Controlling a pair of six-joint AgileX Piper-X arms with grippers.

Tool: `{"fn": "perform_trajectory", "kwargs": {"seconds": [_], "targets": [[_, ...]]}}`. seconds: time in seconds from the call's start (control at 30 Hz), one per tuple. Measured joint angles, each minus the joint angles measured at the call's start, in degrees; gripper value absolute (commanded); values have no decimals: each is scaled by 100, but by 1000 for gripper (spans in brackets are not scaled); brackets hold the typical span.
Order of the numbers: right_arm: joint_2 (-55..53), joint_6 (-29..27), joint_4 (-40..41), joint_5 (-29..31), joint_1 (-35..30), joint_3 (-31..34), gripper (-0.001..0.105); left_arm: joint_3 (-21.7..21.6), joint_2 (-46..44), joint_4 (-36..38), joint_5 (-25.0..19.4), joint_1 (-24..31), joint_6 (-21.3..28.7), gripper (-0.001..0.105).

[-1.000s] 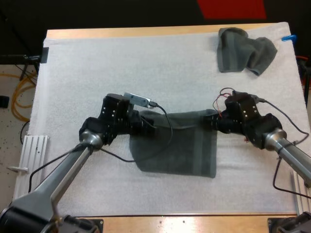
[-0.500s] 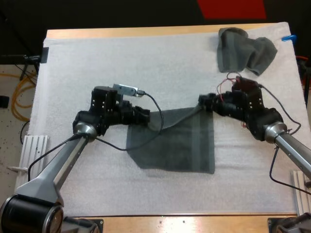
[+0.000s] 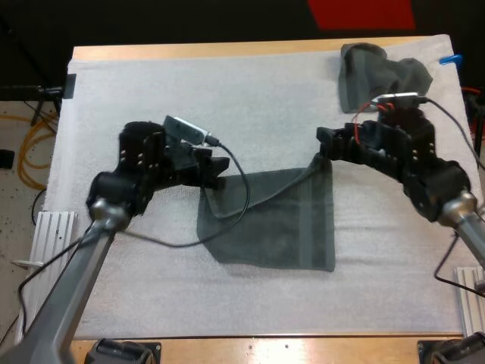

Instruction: Pick towel from pile fold and stack

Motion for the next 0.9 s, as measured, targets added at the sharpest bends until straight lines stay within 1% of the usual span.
{"fn": "perform_trajectory", "kwargs": {"seconds": [0.1,0.13,0.2,0.23,0.27,0.3,0.33,0.37,0.4,0.5,0.63,0.77,0.9], "targets": [[-411,-46,339,40,6,0,58,-6,-639,341,-22,0,84,43],[-555,-48,476,43,24,0,54,-6,-843,440,-22,0,100,43],[-809,-64,758,57,110,0,44,-6,-1224,688,-22,0,115,48],[-939,-62,895,57,176,0,36,-6,-1429,798,-22,0,118,54],[-1053,-62,1071,63,263,0,28,-6,-1615,903,-22,0,127,56],[-1151,-62,1249,68,363,0,19,-6,-1794,1032,-23,0,129,61],[-1226,-62,1426,68,468,0,6,-6,-1986,1171,-27,0,132,65],[-1283,-68,1584,68,577,0,2,-6,-2158,1319,-27,0,137,66],[-1317,-75,1732,68,704,0,0,-6,-2305,1478,-27,0,136,67],[-1294,-61,2181,190,1066,0,0,-6,-2624,2036,-27,0,136,66],[-914,1,2492,236,1426,-10,0,-6,-2796,2585,-27,0,143,66],[-51,-1,2565,42,1456,-221,0,-6,-2797,2793,-27,0,143,66],[993,-1,2655,-154,1456,-783,0,-6,-2797,2825,-27,0,143,66]]}}
